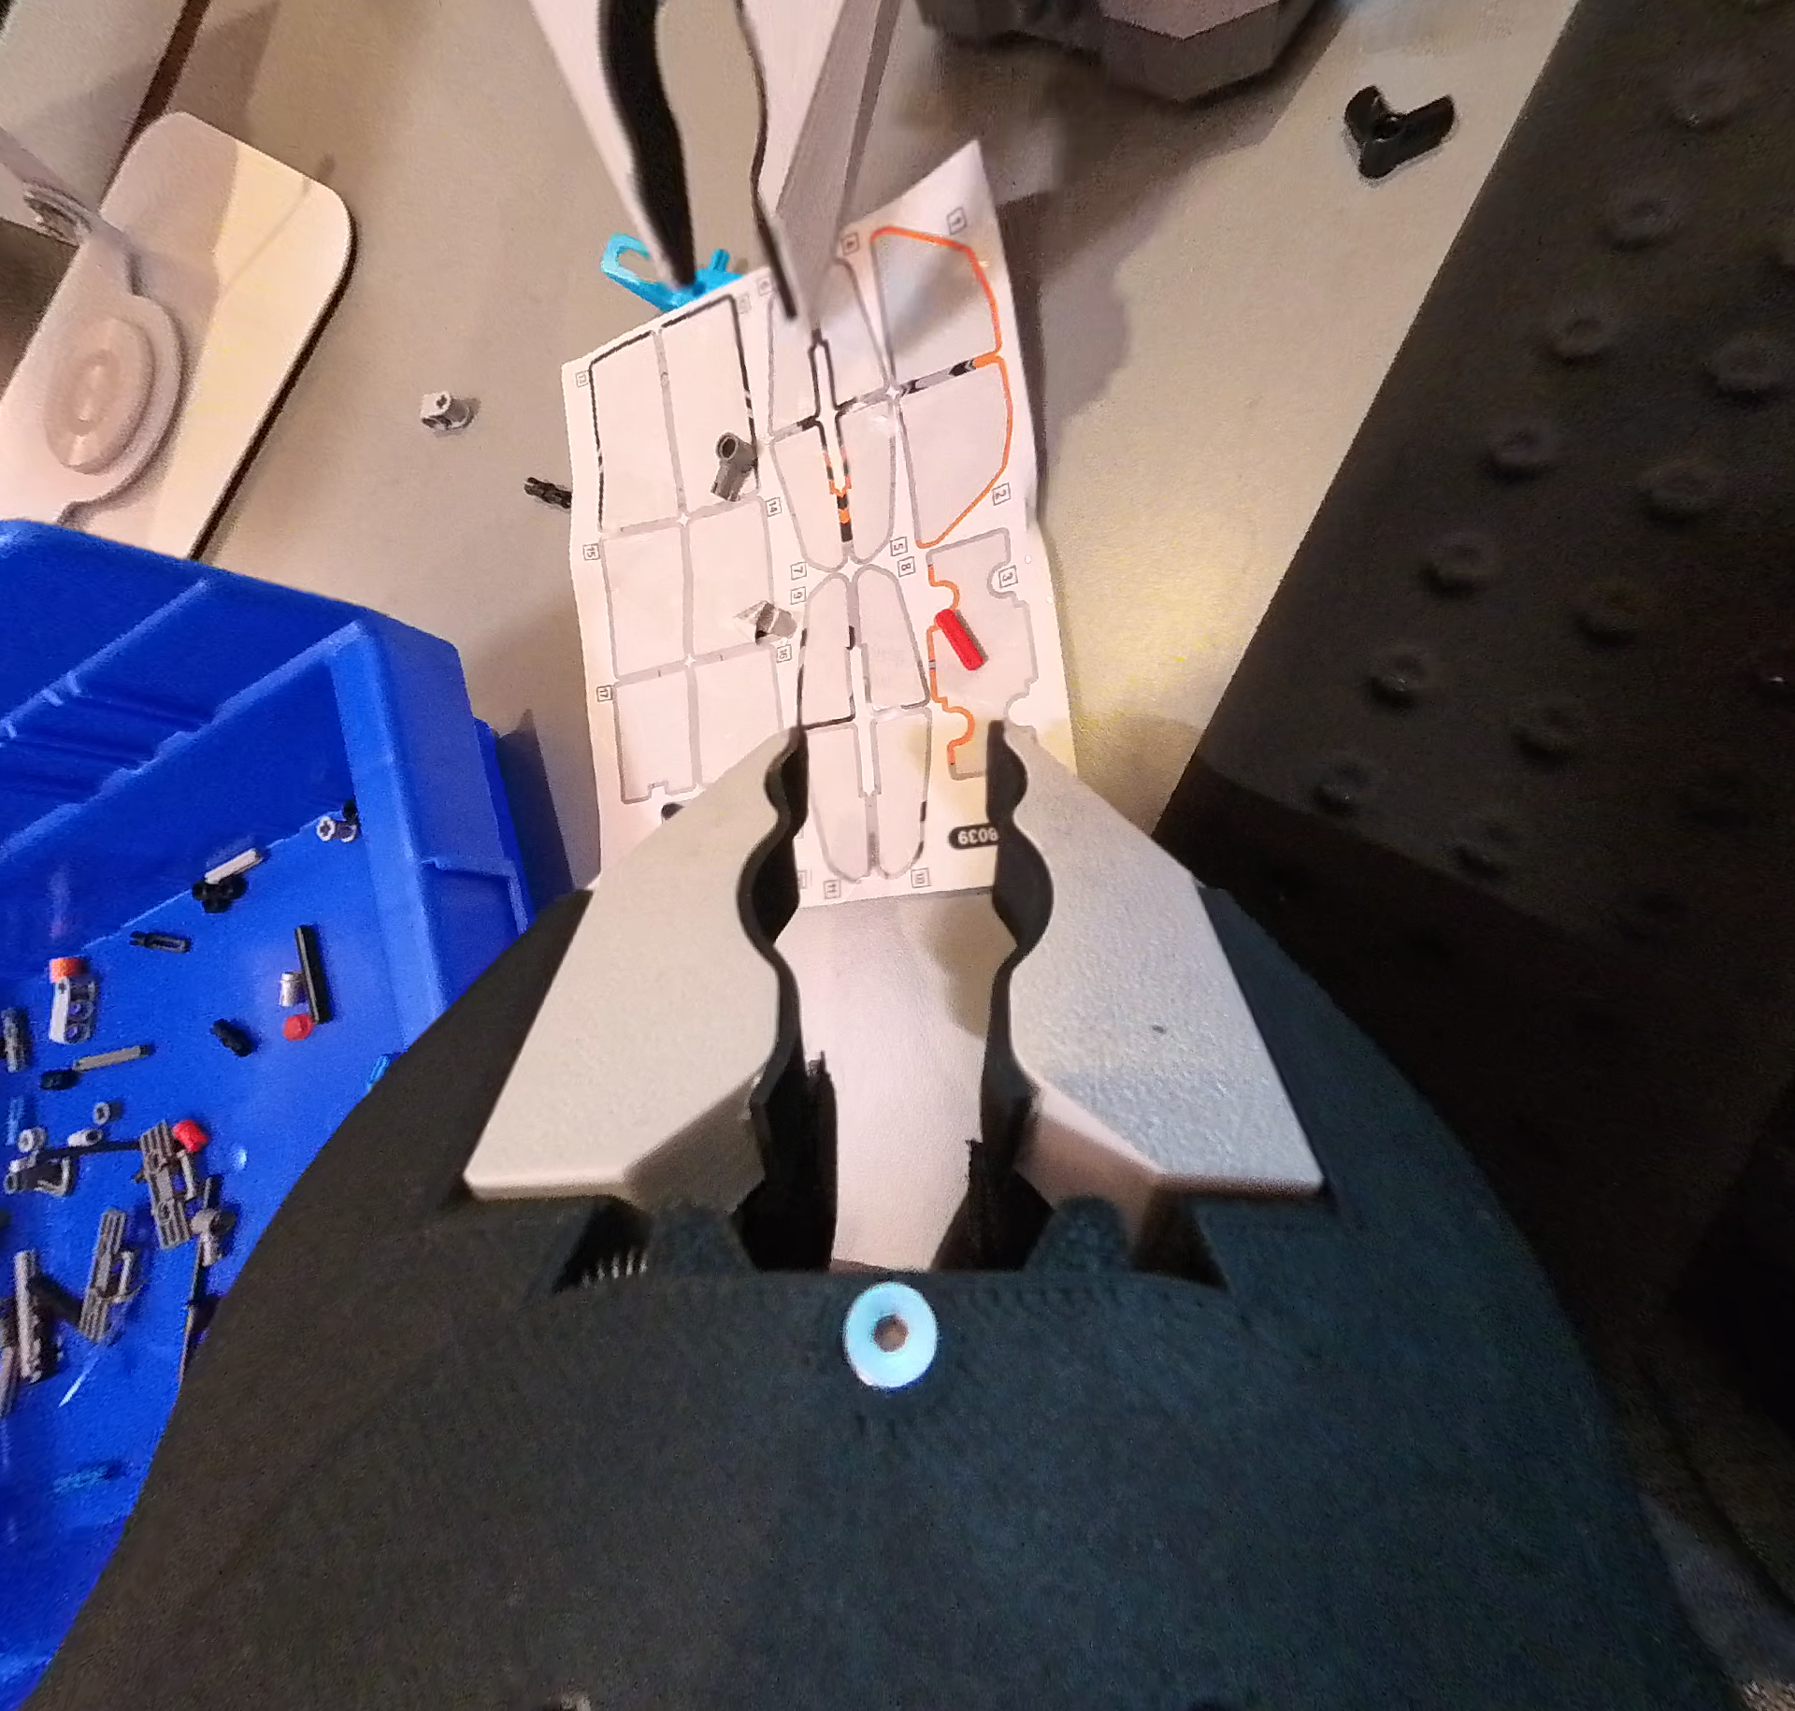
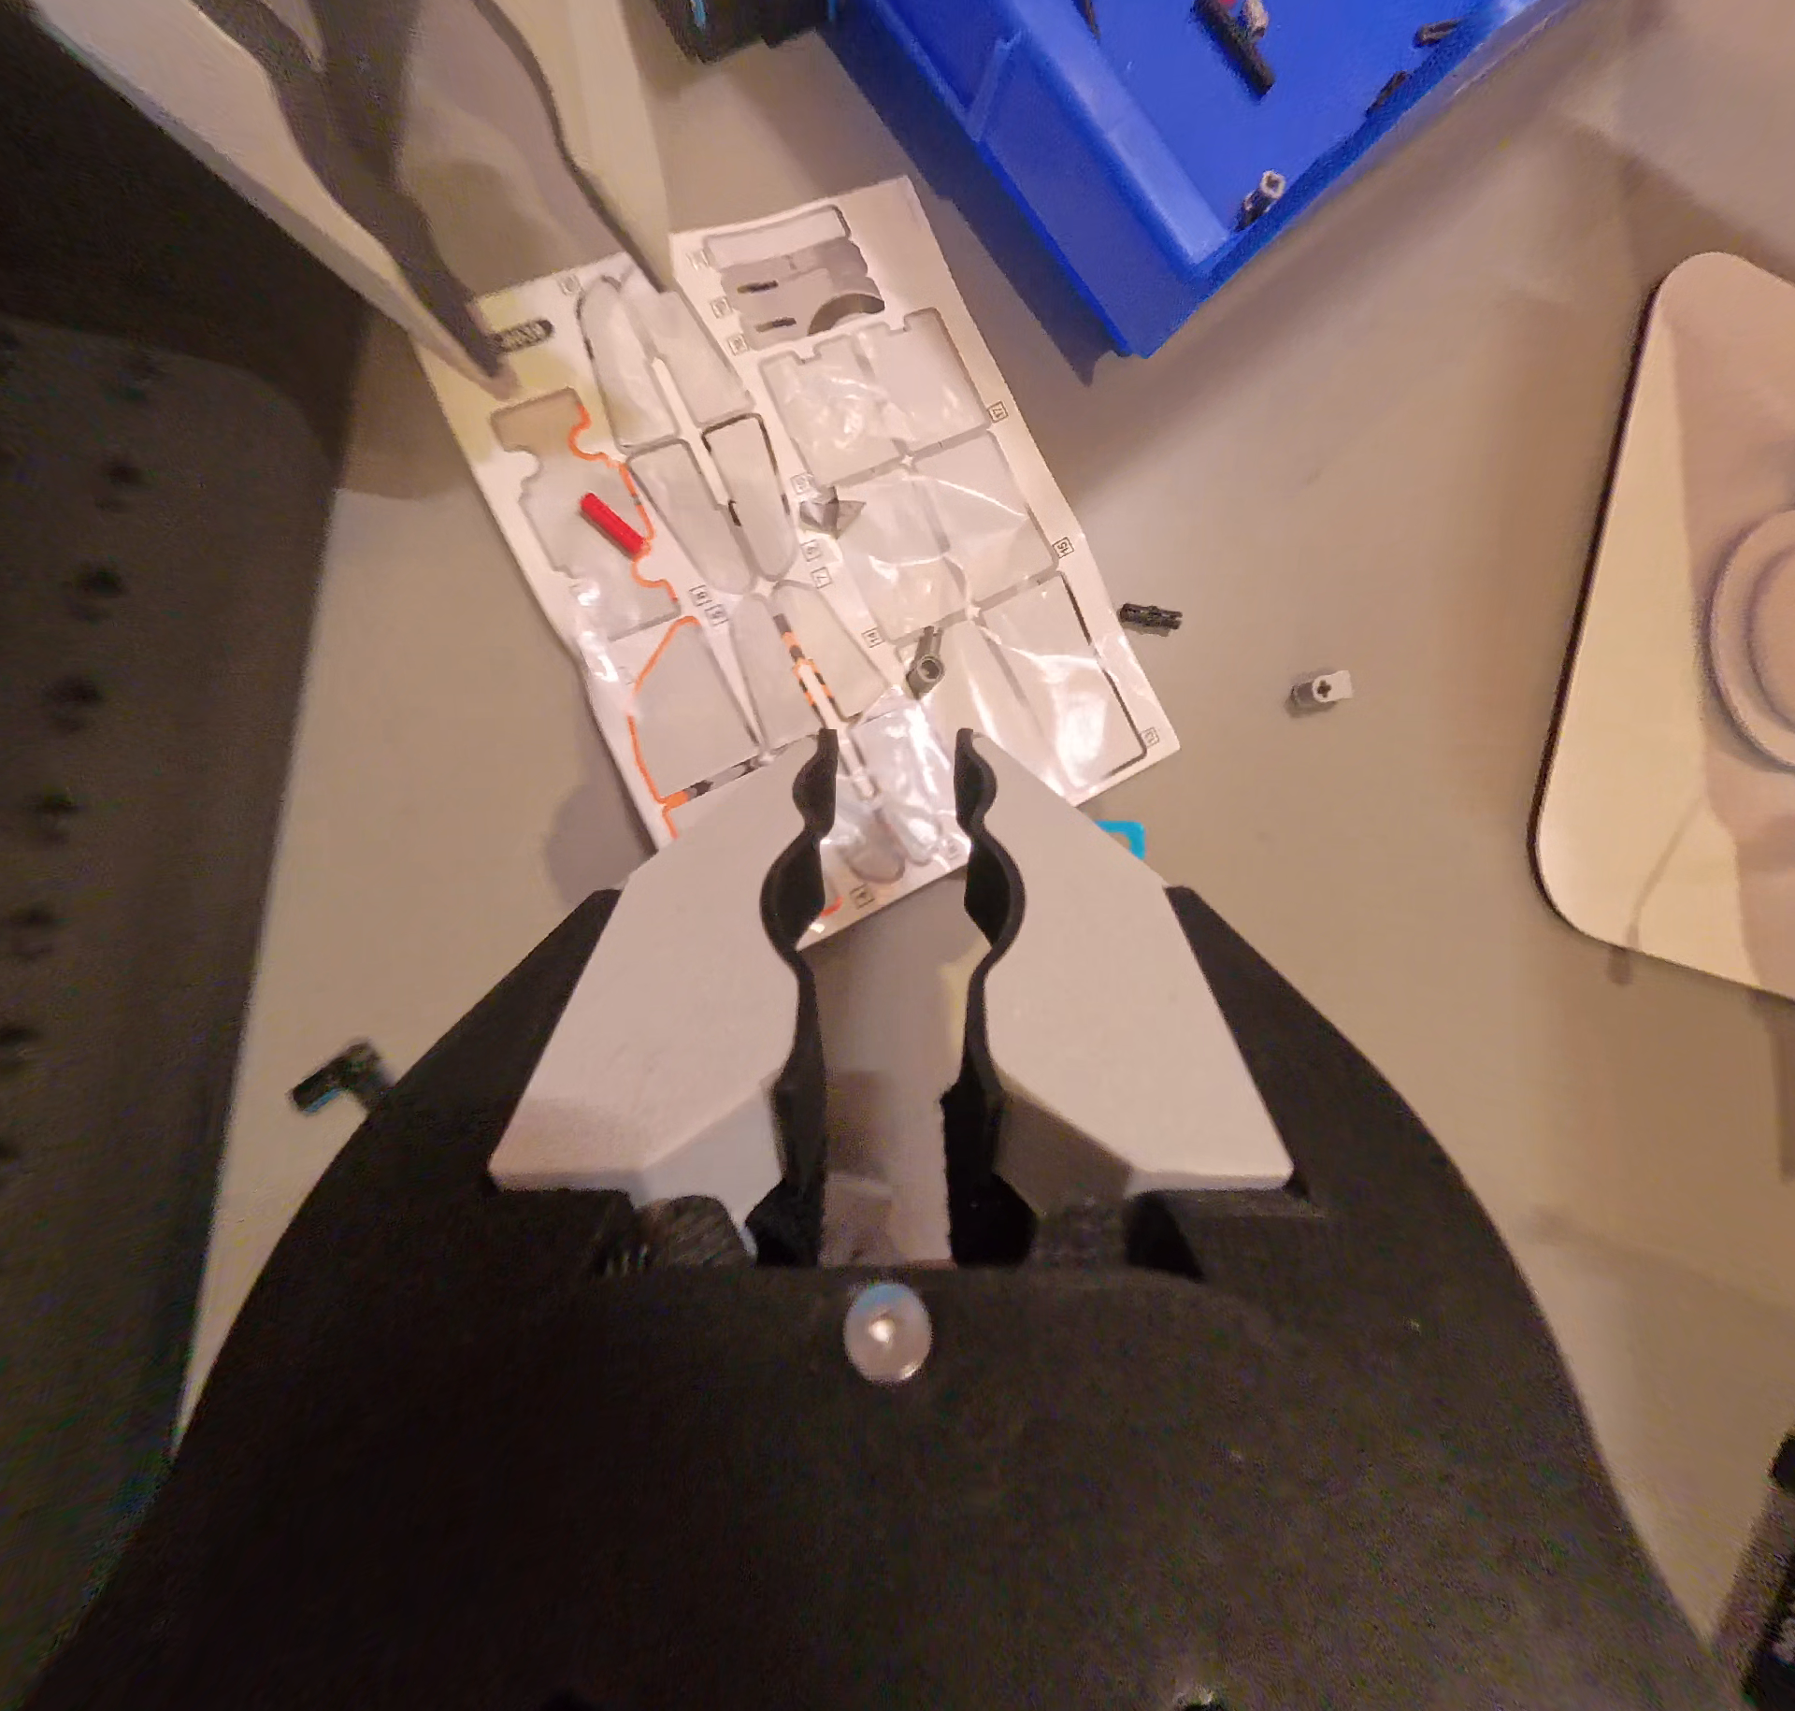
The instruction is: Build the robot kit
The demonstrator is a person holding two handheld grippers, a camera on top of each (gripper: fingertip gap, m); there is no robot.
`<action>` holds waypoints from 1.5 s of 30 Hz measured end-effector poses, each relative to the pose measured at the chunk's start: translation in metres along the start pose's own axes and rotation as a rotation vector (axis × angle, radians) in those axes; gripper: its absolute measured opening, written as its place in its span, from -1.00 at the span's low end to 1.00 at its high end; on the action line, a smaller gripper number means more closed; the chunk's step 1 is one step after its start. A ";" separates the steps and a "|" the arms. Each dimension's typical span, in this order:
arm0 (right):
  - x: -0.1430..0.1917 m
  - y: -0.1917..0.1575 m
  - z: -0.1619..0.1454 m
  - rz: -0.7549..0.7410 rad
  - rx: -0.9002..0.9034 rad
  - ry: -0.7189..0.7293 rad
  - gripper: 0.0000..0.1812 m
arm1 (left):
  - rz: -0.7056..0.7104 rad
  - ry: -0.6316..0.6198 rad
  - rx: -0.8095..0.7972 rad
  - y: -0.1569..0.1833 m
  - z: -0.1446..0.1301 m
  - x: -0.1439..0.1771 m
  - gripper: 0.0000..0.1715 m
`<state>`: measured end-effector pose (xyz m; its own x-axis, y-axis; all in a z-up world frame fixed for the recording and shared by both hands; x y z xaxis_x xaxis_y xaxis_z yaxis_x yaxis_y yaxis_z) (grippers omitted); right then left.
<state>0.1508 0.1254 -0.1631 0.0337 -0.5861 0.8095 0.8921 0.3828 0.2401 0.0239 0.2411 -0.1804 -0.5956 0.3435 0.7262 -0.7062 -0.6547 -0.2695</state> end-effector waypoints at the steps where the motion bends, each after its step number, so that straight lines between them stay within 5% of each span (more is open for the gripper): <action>1: -0.006 0.002 0.001 -0.003 0.011 -0.018 -0.77 | -0.002 0.003 -0.006 0.001 0.000 0.000 -0.60; 11: -0.047 0.010 0.005 0.062 0.028 -0.098 -0.93 | -0.013 0.010 -0.004 0.006 -0.005 -0.001 -0.62; 19: -0.034 0.009 0.009 0.081 0.027 -0.044 -0.95 | 0.044 0.076 0.009 -0.011 -0.003 0.033 -0.64; 27: -0.013 0.007 0.011 0.064 0.032 0.027 -0.95 | 0.372 0.023 -0.037 -0.096 -0.003 0.105 -0.75; 31: -0.009 0.008 0.009 0.054 0.032 0.039 -0.95 | 0.485 -0.143 -0.076 -0.144 -0.010 0.116 -0.76; 41: -0.014 0.010 0.001 0.080 0.023 0.043 -0.95 | 0.281 -0.301 0.017 -0.232 -0.039 0.094 -0.36; 45: -0.016 0.011 -0.002 0.097 0.009 0.051 -0.95 | 0.212 -0.411 0.019 -0.253 -0.061 0.073 -0.41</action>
<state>0.1613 0.1372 -0.1745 0.1423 -0.5815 0.8010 0.8795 0.4456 0.1672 0.1361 0.4726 -0.0975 -0.5223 -0.0926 0.8477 -0.5759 -0.6949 -0.4307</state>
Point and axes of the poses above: each gripper's, where its closed fingertips meet, x back along the fingers, z out of its top, y = z × x across the jaws, the point moved 7 cm from there along x, back along the fingers, and after that the axes turned 5 degrees about x, right-handed, at the moved point
